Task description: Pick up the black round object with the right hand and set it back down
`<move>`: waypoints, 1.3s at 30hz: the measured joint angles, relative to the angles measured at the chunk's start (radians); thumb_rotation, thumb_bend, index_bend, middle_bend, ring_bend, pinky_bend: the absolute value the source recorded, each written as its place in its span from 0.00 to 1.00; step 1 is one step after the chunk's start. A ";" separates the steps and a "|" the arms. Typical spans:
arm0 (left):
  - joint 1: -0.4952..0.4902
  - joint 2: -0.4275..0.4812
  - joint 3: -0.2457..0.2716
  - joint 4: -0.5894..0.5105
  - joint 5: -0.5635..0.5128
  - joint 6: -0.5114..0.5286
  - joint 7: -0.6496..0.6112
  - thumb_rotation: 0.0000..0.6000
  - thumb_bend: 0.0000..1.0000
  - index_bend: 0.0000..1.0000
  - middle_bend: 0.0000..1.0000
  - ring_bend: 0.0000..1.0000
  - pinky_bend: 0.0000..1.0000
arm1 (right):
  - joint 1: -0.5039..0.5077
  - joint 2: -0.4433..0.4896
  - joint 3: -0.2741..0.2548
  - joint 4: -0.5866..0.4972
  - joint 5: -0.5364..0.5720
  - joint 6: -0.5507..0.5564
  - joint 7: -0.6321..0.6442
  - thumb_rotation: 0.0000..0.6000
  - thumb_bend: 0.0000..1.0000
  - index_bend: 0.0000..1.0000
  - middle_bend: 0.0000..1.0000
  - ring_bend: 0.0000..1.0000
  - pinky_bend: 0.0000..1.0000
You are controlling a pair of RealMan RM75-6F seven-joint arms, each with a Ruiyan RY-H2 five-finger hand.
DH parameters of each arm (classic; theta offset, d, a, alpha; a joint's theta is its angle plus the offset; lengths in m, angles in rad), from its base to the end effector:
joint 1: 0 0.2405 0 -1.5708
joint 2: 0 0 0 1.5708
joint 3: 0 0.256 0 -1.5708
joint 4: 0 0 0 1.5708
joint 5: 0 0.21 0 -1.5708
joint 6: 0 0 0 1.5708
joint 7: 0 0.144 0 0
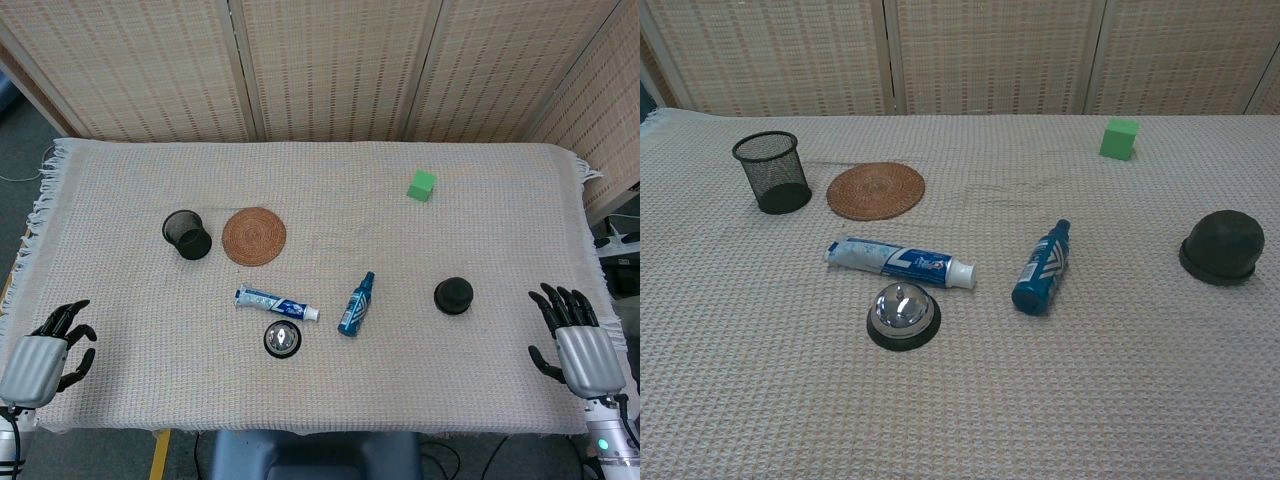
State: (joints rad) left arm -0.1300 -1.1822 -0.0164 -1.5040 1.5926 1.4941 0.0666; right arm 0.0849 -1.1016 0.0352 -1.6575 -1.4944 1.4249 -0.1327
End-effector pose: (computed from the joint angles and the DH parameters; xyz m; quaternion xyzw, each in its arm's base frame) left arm -0.3086 0.1887 0.1398 -0.6524 -0.3255 -0.3778 0.5707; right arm -0.3084 -0.1769 0.1507 0.6286 -0.3778 0.3360 0.5910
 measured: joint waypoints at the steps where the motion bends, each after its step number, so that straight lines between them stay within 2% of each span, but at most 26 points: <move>1: 0.000 0.000 0.000 -0.001 -0.001 0.001 0.001 1.00 0.42 0.48 0.13 0.15 0.52 | 0.000 0.000 -0.001 0.000 -0.001 0.000 0.001 1.00 0.24 0.09 0.03 0.00 0.01; 5: 0.004 0.002 -0.001 -0.007 -0.003 0.009 0.011 1.00 0.42 0.48 0.13 0.14 0.52 | -0.001 0.001 -0.002 0.000 0.004 -0.003 -0.004 1.00 0.24 0.08 0.03 0.00 0.01; 12: 0.008 0.005 -0.002 -0.014 -0.005 0.016 0.016 1.00 0.42 0.49 0.13 0.14 0.52 | 0.006 -0.007 0.004 0.007 0.029 -0.021 -0.039 1.00 0.20 0.00 0.03 0.00 0.01; 21: 0.002 0.008 0.000 -0.024 -0.019 -0.009 0.028 1.00 0.42 0.49 0.13 0.14 0.53 | 0.064 -0.039 0.035 0.051 0.081 -0.113 -0.035 1.00 0.20 0.00 0.03 0.00 0.01; 27: 0.011 0.013 0.003 -0.023 0.002 0.024 0.016 1.00 0.42 0.50 0.13 0.14 0.53 | 0.135 -0.054 0.064 0.049 0.150 -0.242 -0.037 1.00 0.20 0.00 0.00 0.00 0.01; 32: 0.012 0.018 0.002 -0.022 -0.005 0.019 0.002 1.00 0.42 0.50 0.13 0.14 0.53 | 0.217 -0.074 0.091 0.066 0.274 -0.402 -0.050 1.00 0.20 0.00 0.00 0.00 0.01; 39: 0.009 0.021 0.005 -0.023 -0.004 0.011 0.002 1.00 0.42 0.51 0.13 0.14 0.52 | 0.338 -0.145 0.133 0.161 0.447 -0.562 -0.070 1.00 0.20 0.00 0.00 0.00 0.01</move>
State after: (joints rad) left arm -0.1210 -1.1612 -0.0110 -1.5270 1.5889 1.5047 0.0687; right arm 0.4229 -1.2470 0.1685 -1.4968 -1.0473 0.8625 -0.2025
